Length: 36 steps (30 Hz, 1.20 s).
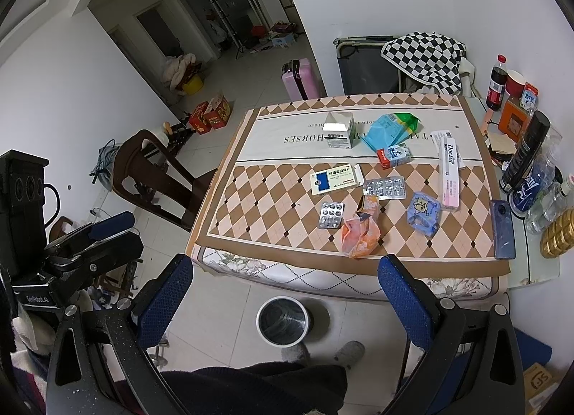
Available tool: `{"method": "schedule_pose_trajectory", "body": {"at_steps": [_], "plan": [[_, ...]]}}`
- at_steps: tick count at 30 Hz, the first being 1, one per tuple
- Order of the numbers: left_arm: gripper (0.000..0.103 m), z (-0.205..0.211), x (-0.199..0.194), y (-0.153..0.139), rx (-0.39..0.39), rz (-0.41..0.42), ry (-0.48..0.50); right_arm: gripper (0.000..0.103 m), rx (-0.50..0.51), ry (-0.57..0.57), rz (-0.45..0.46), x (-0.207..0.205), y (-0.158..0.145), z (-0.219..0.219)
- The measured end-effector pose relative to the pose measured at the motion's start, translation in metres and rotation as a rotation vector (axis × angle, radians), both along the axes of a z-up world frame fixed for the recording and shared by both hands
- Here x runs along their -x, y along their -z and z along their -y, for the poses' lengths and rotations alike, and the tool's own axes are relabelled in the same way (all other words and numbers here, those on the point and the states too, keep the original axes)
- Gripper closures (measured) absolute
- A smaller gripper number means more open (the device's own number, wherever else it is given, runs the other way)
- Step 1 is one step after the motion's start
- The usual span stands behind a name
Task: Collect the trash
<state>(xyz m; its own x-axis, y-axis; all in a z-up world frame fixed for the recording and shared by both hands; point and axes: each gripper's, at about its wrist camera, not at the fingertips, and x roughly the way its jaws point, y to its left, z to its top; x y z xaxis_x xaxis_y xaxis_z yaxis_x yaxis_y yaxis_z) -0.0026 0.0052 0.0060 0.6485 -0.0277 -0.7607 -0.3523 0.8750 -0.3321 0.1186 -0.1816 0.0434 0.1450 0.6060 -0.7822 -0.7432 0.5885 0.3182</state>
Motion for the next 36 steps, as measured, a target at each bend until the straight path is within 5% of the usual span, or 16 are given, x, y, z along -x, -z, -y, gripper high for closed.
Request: {"method": "schedule_pose_trajectory", "body": {"at_steps": [28,36], "plan": [[0.000,0.014,-0.002,0.012,-0.002,-0.007,0.019,0.000,0.001,0.022,-0.007,0.001,0.003,-0.002],[0.000,-0.023,-0.043,0.062,-0.229,-0.143,-0.049,0.000,0.010,0.298,-0.074,-0.022,0.044,0.010]]}}
